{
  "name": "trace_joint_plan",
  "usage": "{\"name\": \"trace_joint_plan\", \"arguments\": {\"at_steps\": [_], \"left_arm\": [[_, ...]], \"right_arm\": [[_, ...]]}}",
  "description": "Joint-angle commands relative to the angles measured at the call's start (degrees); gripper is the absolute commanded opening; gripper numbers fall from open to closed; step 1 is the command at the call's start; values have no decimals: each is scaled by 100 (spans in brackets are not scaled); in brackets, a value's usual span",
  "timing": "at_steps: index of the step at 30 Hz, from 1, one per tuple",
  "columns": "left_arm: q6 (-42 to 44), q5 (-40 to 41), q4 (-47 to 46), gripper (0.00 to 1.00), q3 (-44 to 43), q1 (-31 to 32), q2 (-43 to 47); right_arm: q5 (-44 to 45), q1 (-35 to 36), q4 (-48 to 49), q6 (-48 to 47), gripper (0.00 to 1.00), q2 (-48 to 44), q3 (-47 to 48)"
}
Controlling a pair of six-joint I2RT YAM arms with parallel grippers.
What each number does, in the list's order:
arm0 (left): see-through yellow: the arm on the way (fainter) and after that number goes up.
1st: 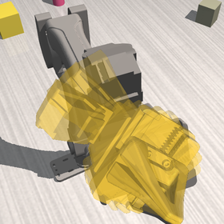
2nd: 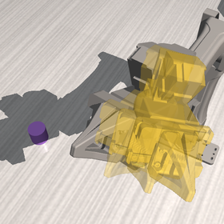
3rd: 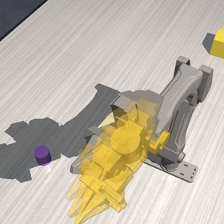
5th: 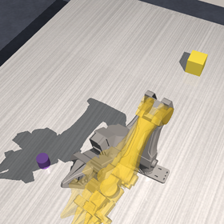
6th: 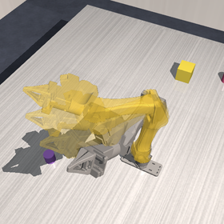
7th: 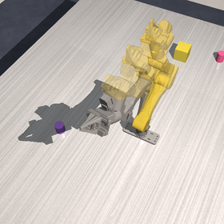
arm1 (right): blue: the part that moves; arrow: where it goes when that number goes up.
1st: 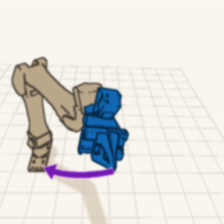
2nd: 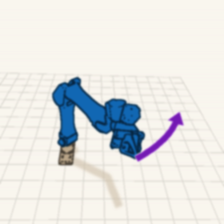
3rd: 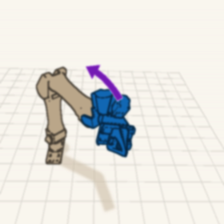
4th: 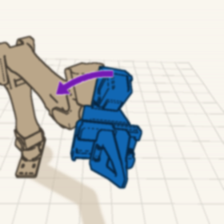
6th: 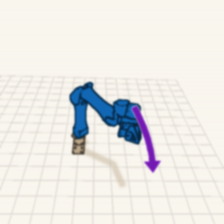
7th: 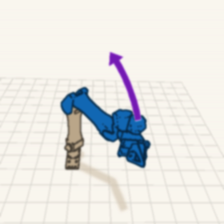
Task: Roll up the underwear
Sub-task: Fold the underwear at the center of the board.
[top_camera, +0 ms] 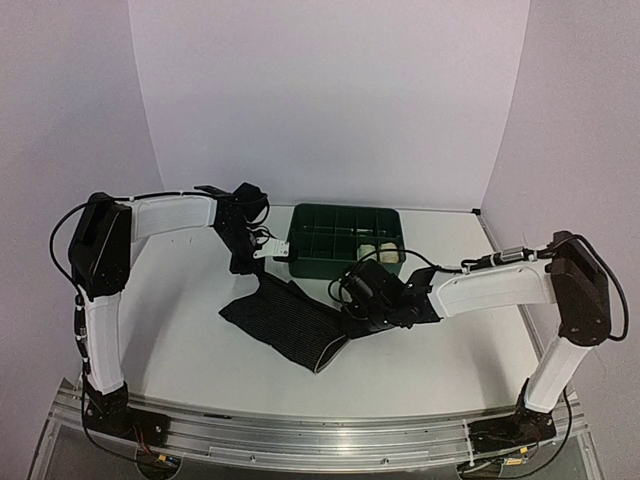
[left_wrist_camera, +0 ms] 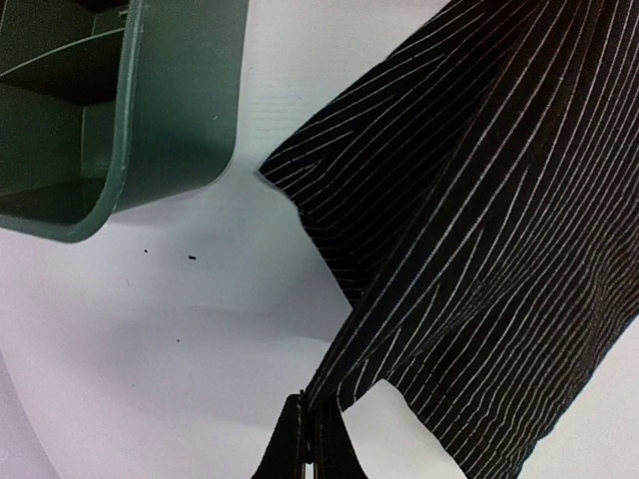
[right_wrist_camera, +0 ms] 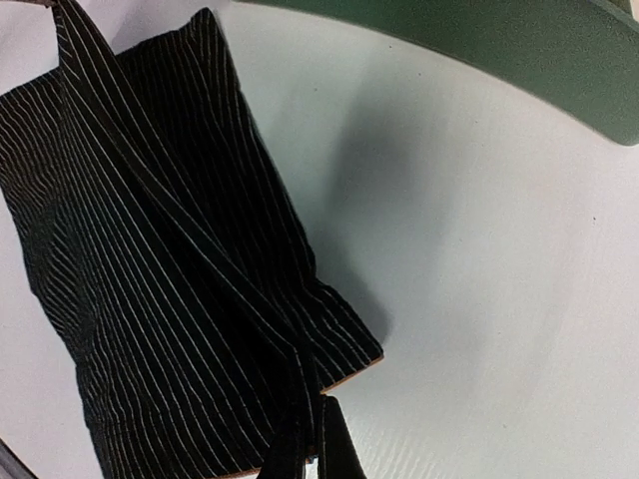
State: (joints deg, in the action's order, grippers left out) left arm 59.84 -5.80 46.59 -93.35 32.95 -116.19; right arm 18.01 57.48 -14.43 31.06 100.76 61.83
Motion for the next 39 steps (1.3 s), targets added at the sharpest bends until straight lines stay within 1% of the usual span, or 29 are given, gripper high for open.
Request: {"name": "trace_joint_plan", "arguments": {"at_steps": [1,6,11,18,19,20,22,24,26,28,32,35,37,39], "left_arm": [[-99,523,-447,0,-69,-21,-314],[-148,844,-954,0,145,-25,-459],[-304,926,-1233,0,205,-20,-585],[-532,851,-1693,0,387,-22,-575],[-609,827,-1770,2,392,-25,-560],[-685,794,-1855,6,398,-25,-539],[-797,721,-1986,21,439,-25,-486],[-954,671,-2129,44,500,-25,-424],[-1092,631,-2216,52,534,-27,-314],[-1242,629,-2246,56,506,-35,-196],[-1616,598,-2130,58,391,-82,146],[-1809,230,-1791,56,466,-93,542],[-1938,-98,-1578,52,680,-81,893],[-2039,-340,-1514,48,1116,-43,1177]], "right_arm": [[-55,-197,-332,-408,0,334,137],[-212,-348,-243,-425,0,497,71],[-320,-386,-69,-798,0,744,226],[74,-413,-45,-716,0,803,218],[136,-421,-43,-715,1,798,228],[179,-423,-42,-720,3,796,250],[268,-428,-47,-793,10,809,328],[313,-430,-51,-865,27,787,412],[303,-425,-67,-925,38,719,538],[363,-426,-107,-977,41,555,606],[529,-421,-390,-1093,42,225,829],[378,-350,-554,-1165,42,145,968],[15,-280,-577,-1270,34,171,1005],[-594,-241,-570,-1273,16,272,1038]]}}
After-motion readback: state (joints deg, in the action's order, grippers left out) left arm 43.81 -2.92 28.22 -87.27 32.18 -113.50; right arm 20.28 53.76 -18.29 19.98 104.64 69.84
